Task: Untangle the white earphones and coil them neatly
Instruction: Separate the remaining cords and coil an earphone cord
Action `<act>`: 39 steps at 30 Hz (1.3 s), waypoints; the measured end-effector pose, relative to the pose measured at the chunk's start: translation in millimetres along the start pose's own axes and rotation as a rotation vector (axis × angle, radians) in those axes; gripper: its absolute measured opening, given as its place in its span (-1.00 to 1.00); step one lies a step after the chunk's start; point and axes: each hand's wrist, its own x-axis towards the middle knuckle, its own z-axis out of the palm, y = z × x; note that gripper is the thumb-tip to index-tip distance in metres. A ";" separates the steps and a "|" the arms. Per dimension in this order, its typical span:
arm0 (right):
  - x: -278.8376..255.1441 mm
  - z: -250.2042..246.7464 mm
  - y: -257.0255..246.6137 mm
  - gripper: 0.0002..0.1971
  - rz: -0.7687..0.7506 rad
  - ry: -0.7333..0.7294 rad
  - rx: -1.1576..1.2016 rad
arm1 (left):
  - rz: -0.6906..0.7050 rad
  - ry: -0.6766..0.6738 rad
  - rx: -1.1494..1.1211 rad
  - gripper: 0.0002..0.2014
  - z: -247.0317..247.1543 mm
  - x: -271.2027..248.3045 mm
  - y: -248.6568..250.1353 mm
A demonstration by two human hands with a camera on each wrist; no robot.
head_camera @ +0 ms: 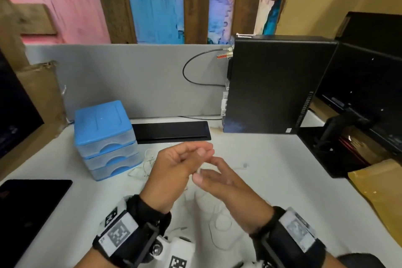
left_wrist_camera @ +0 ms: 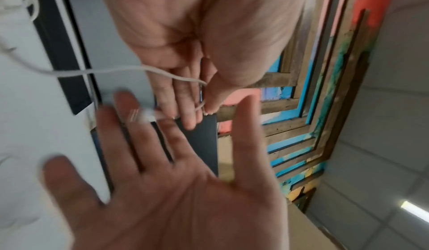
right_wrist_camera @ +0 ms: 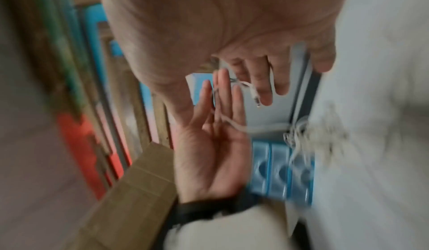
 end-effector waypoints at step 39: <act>-2.2 -44.3 -24.0 -0.90 -0.499 0.027 -0.556 | -0.189 -0.262 0.171 -0.82 -17.4 -11.8 4.3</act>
